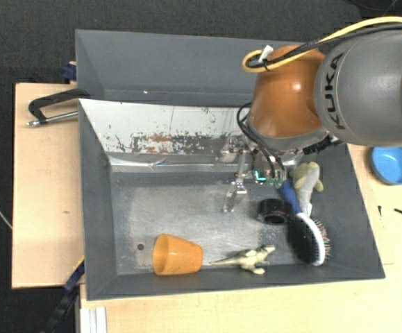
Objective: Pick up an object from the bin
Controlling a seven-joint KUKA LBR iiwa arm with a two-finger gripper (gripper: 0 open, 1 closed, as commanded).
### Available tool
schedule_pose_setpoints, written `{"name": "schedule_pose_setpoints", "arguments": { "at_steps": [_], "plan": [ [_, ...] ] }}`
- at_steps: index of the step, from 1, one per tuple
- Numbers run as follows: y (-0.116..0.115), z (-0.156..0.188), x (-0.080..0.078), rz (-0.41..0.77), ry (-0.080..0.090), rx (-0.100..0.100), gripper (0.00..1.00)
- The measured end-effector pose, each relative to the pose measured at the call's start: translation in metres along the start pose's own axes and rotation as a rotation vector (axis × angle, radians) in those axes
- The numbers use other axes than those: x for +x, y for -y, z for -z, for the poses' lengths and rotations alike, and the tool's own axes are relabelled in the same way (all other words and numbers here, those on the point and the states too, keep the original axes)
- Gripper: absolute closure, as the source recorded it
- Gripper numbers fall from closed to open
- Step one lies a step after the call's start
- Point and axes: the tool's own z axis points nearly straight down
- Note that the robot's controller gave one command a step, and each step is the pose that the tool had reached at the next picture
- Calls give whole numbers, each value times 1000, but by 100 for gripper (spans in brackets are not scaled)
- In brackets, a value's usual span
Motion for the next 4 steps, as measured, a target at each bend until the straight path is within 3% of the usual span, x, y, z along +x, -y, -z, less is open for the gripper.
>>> {"name": "schedule_pose_setpoints", "arguments": {
  "at_steps": [1,2,3,4],
  "plan": [
    [73,-34,-20,192,8,3,0],
    [151,-72,73,250,8,2,0],
    [146,-70,69,257,18,1,100],
    [187,74,57,607,15,9,100]
  ]
}}
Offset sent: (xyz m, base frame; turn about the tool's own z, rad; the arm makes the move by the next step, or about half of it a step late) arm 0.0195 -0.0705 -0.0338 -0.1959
